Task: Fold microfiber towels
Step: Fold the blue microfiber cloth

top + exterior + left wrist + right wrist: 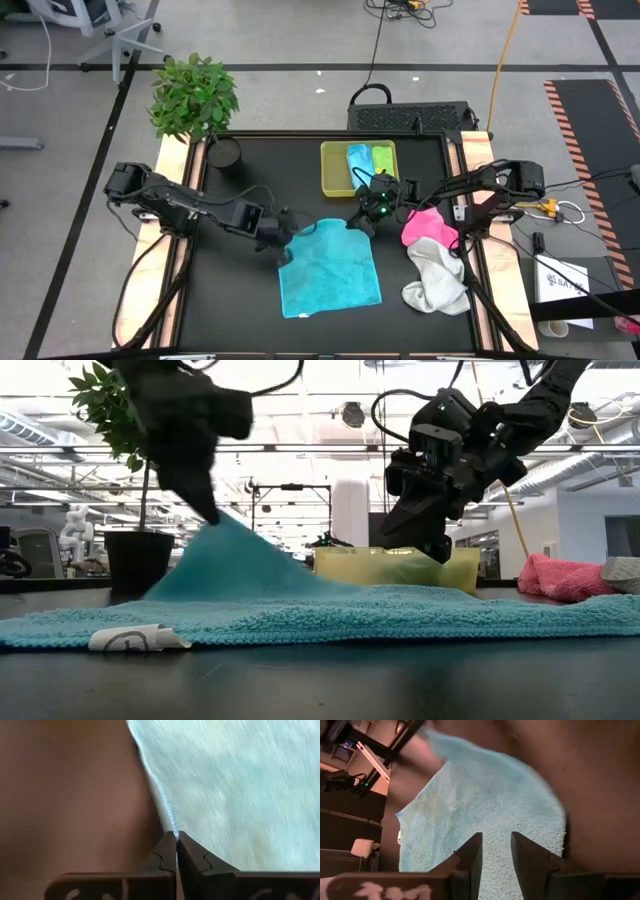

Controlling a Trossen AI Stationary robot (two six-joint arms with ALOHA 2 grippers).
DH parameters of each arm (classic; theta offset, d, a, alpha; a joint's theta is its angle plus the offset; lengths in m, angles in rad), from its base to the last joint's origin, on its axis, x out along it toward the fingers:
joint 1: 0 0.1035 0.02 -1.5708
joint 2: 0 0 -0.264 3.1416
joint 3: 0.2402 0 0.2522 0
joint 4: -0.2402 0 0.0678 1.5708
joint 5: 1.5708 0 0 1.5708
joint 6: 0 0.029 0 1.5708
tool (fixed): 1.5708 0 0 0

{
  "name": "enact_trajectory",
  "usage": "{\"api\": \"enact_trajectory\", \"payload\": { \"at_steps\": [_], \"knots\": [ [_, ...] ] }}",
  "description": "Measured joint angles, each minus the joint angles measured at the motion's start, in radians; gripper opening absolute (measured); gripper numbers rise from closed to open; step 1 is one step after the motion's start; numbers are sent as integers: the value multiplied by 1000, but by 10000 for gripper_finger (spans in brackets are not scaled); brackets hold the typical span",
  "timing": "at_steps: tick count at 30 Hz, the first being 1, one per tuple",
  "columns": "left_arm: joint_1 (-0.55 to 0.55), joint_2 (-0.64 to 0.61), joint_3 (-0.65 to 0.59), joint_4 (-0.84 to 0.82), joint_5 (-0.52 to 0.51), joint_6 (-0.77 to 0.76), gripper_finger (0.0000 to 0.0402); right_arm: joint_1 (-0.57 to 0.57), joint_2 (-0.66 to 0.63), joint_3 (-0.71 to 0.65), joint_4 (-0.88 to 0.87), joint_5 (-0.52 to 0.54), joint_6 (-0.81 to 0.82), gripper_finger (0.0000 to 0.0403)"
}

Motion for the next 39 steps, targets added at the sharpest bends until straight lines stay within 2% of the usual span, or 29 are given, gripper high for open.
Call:
{"api": "enact_trajectory", "payload": {
  "at_steps": [9,15,17,24,28,30,35,39],
  "knots": [
    [-169,6,0,79,21,-10,2,-27,0,0,-23,-2,-47,96],
    [-237,21,0,101,17,-94,2,-42,-17,0,-40,-127,-37,95],
    [-258,41,0,124,11,-115,3,-47,-45,0,-40,-130,-45,92],
    [-286,197,1,353,37,-136,3,-63,-149,1,-76,-22,-99,61],
    [-270,234,0,370,59,-114,2,-40,-136,3,-163,11,-125,42],
    [-259,234,0,346,58,-97,4,-22,-113,30,-238,63,-153,30],
    [-239,234,0,340,67,-64,2,10,-33,208,-403,183,-262,3],
    [-235,234,0,342,67,-68,5,14,76,379,-501,183,-336,2]
  ]
}}
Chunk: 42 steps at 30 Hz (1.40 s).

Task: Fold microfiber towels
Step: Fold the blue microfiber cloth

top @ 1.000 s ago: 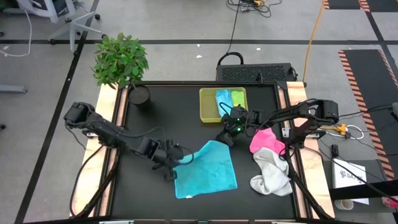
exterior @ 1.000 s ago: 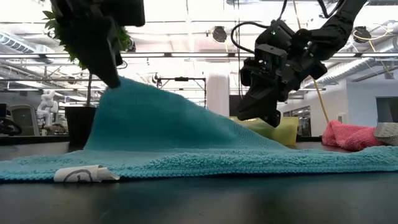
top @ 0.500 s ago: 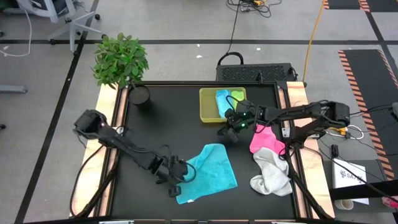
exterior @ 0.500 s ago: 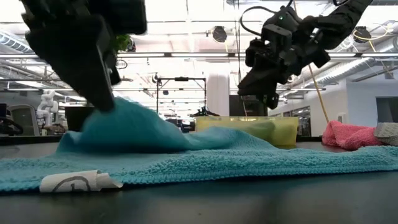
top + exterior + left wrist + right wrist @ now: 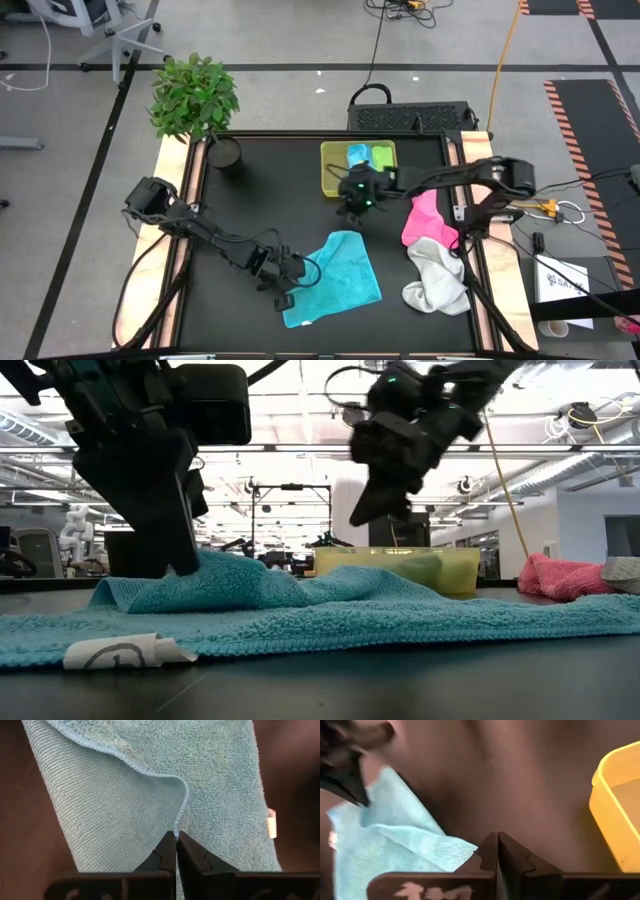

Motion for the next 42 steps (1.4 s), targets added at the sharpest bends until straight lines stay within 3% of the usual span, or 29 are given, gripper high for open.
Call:
{"api": "enact_trajectory", "payload": {
  "at_steps": [8,17,25,34,40,42],
  "knots": [
    [-18,0,0,-15,-18,-35,3,45,237,221,-177,-5,-89,0],
    [-32,1,0,-27,-44,-49,3,71,334,265,-223,-18,-107,0],
    [-32,1,0,-32,-68,-49,4,138,264,265,-382,-54,-89,0],
    [-32,1,0,-60,-69,-49,4,307,120,251,-495,-43,28,0],
    [-32,1,0,-57,-69,-60,5,317,106,240,-313,193,-48,0],
    [-33,1,0,-57,-69,-63,3,279,122,241,-229,214,-87,0]
  ]
}}
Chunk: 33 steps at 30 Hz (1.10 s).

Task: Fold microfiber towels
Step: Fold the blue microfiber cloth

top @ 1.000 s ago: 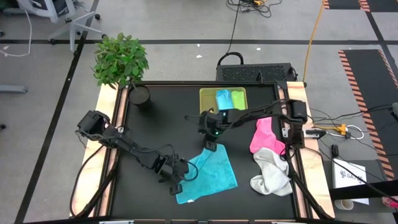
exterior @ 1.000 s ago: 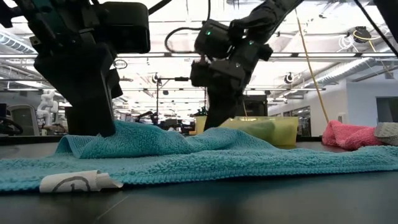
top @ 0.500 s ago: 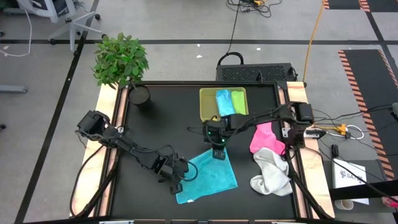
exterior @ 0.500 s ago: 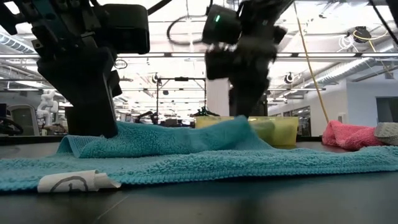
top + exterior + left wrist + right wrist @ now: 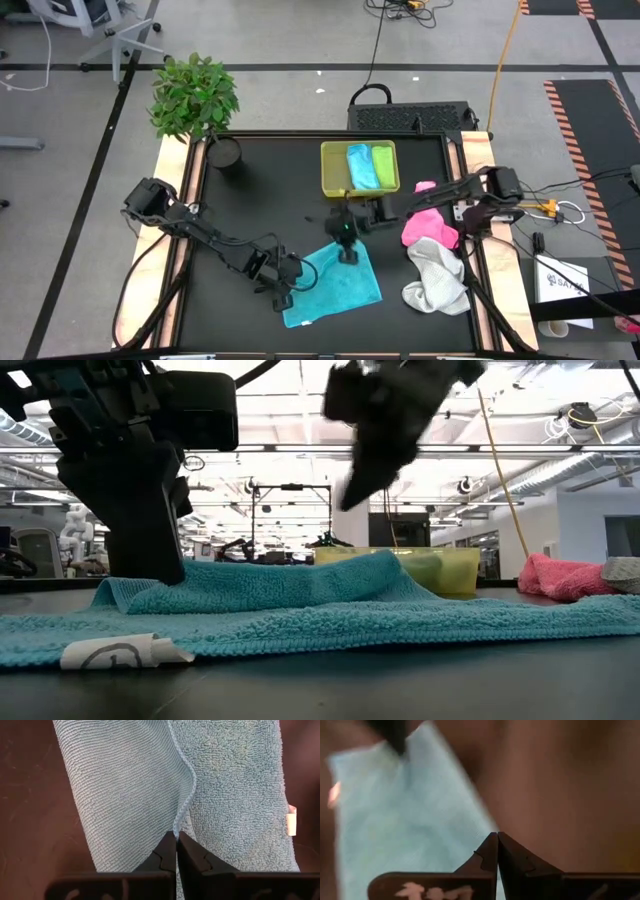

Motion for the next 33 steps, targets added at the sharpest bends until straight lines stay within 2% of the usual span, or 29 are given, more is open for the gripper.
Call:
{"api": "enact_trajectory", "payload": {
  "at_steps": [5,13,24,30,33],
  "knots": [
    [-9,0,0,0,-11,-6,5,-95,74,0,60,-78,-25,0],
    [-13,0,0,-1,-18,-13,4,-144,154,-1,-13,-163,-46,0],
    [-13,0,0,-10,-19,-1,5,-40,131,-1,-260,-190,6,0],
    [-13,0,0,-21,-25,2,4,60,127,-1,-282,-184,48,0],
    [-13,0,0,-22,-26,2,4,84,118,2,-265,-133,43,0]
  ]
}}
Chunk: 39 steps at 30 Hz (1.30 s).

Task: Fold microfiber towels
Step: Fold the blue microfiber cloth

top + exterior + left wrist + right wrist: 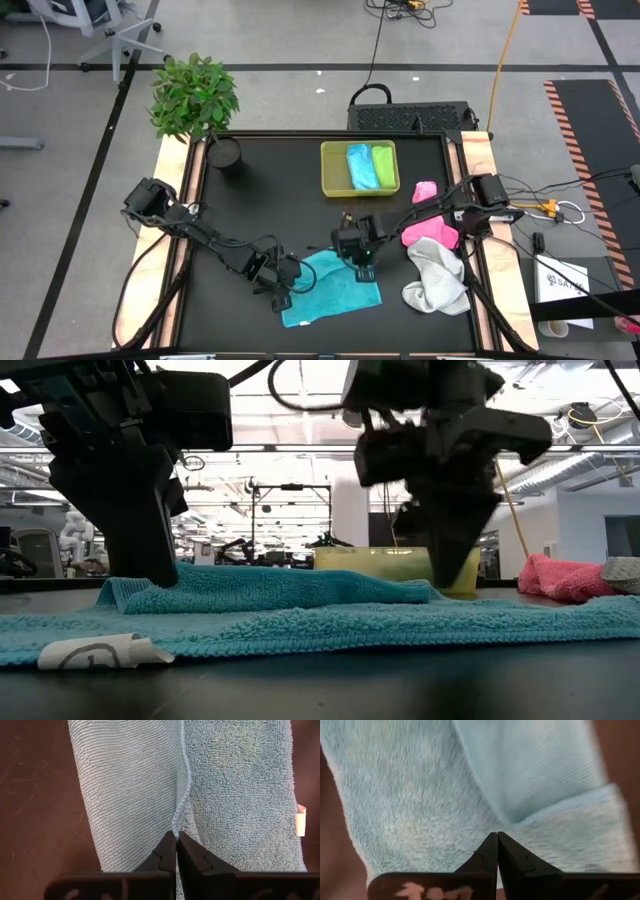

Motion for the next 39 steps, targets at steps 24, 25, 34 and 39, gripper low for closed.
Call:
{"api": "enact_trajectory", "payload": {
  "at_steps": [24,25,34,39],
  "knots": [
    [-3,0,0,0,0,-16,3,-197,-29,44,15,27,-372,108],
    [-3,0,0,0,0,-17,5,-197,-29,44,22,27,-369,120],
    [-3,0,0,0,0,-26,7,-195,-29,-20,79,-29,-324,147],
    [-3,0,0,0,0,-34,3,-195,-29,-47,119,-33,-291,144]
  ]
}}
